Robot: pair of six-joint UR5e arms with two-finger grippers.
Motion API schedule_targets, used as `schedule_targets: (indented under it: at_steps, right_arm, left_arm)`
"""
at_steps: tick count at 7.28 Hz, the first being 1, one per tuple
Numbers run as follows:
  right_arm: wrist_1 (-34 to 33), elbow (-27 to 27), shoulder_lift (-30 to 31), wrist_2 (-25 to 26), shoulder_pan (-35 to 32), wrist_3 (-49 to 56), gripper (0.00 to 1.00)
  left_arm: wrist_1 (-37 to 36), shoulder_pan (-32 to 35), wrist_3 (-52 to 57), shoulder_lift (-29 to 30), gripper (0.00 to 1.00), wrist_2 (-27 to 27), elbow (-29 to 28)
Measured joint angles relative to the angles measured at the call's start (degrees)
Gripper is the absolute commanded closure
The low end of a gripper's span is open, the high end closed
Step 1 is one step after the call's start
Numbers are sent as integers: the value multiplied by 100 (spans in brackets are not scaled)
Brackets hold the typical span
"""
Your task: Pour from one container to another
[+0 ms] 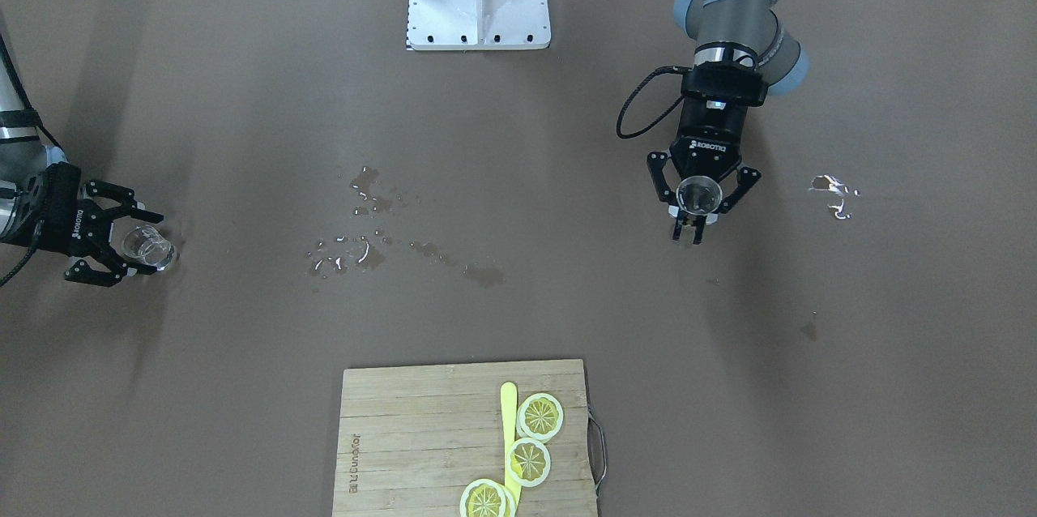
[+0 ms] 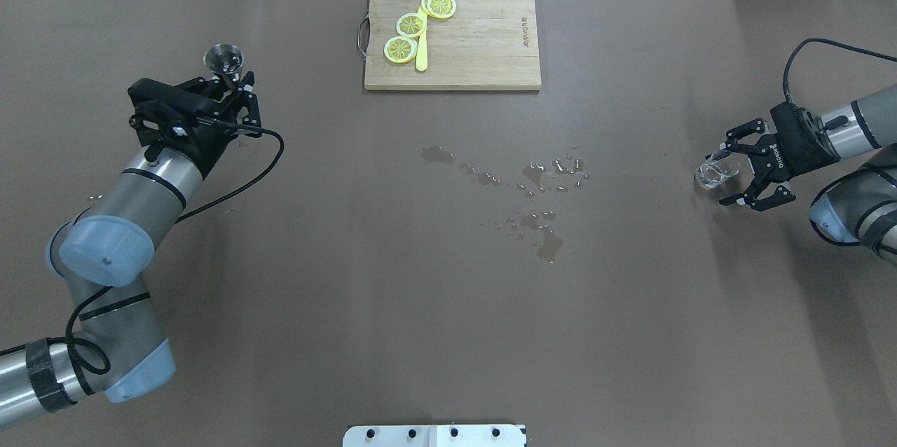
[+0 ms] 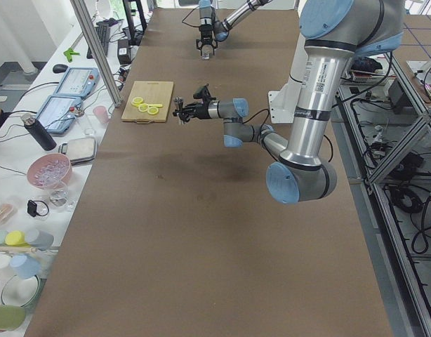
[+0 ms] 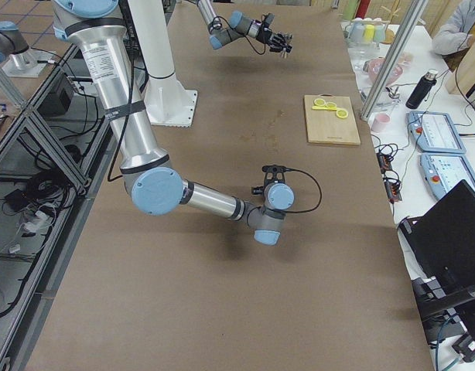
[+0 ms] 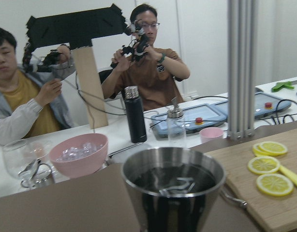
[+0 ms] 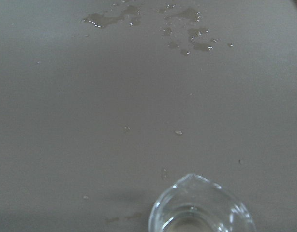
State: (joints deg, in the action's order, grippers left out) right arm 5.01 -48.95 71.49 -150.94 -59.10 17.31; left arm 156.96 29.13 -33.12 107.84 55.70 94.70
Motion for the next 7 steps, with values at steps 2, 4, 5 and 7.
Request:
schedule_targets:
  at_steps: [2,4,5,7]
  right_arm:
    - [0,0,7,20,3,0,29]
    - [0,0,12,27,2,0,33]
    - [0,-1,13,24,-1,0,33]
    - [0,-8,14,21,0,0,36]
  left_arm:
    - [5,-26,153,358,100,755,-59]
    - [3,-274,401,931,100,954,-506]
    - [12,-437,464,1219,100,955,-739]
    - [18,-600,520,1490,100,1014,-898]
